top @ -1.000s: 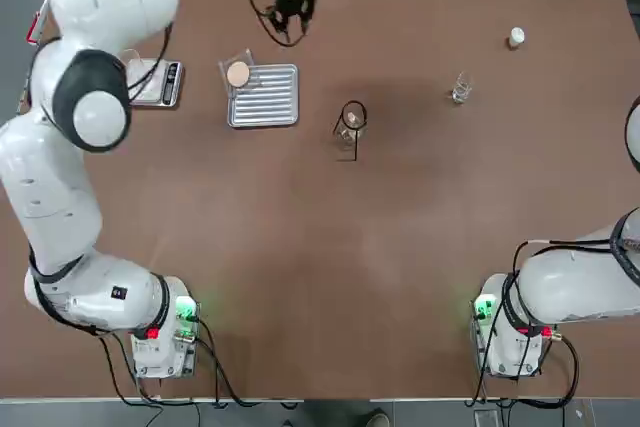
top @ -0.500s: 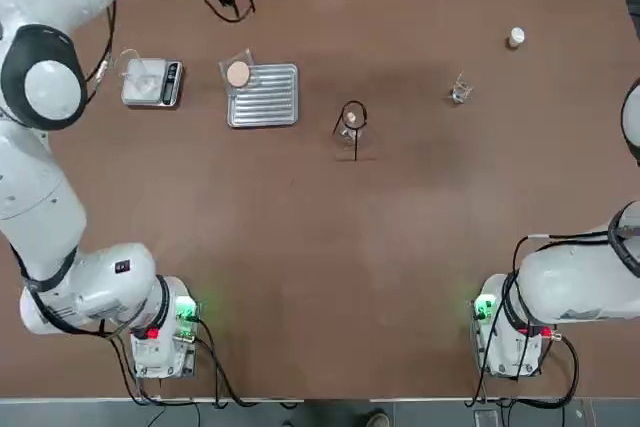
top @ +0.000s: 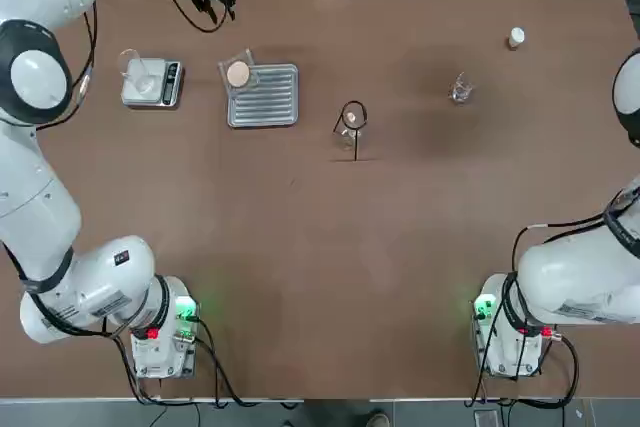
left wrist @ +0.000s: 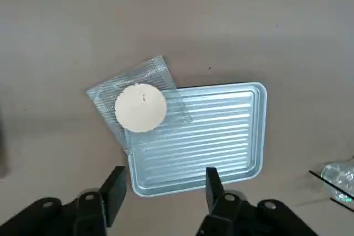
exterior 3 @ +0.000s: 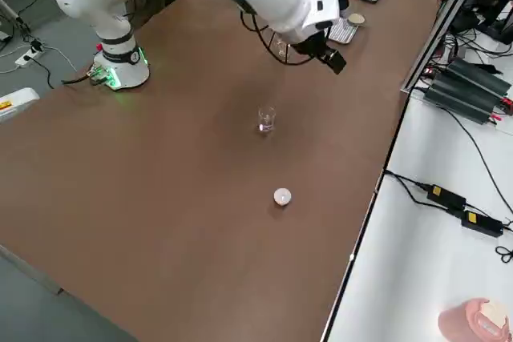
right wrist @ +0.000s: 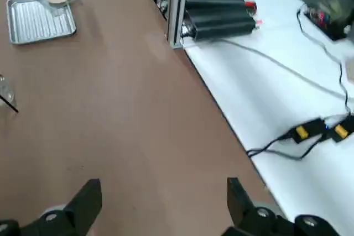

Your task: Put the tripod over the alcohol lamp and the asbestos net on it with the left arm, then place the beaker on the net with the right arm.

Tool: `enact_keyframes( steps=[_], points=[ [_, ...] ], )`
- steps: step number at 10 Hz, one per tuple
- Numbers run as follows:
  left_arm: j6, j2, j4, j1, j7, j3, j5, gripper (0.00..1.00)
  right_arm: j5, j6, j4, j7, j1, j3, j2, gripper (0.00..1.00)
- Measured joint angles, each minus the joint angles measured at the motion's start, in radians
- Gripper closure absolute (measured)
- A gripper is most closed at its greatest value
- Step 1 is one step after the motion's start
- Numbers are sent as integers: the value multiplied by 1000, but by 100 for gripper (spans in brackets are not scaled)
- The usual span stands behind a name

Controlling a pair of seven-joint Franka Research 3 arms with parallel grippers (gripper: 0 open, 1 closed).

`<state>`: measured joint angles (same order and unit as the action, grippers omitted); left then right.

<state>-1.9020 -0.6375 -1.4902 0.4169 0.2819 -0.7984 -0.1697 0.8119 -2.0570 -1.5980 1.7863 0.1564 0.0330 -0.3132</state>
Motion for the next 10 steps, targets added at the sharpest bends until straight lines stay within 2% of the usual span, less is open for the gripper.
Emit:
enact_keyframes(
  steps=[1, 3, 5, 7, 10],
  points=[
    [-1, -27, -2, 24, -94, 0, 42, 34, 90, 5, -24, 164, 12, 0, -7, 0],
    [-5, -69, -2, 62, -286, 8, 63, 32, 239, 21, -118, 488, 27, -1, -13, 0],
    [-7, -104, -2, 84, -379, 20, 76, 30, 367, 150, -198, 731, 66, -1, -20, 0],
    [-11, -113, -1, 83, -396, 51, 76, 19, 407, 296, -257, 843, 119, 0, -35, 0],
    [-11, -115, -1, 88, -403, 79, 76, 3, 411, 342, -316, 848, 162, 0, -45, 0]
  ],
)
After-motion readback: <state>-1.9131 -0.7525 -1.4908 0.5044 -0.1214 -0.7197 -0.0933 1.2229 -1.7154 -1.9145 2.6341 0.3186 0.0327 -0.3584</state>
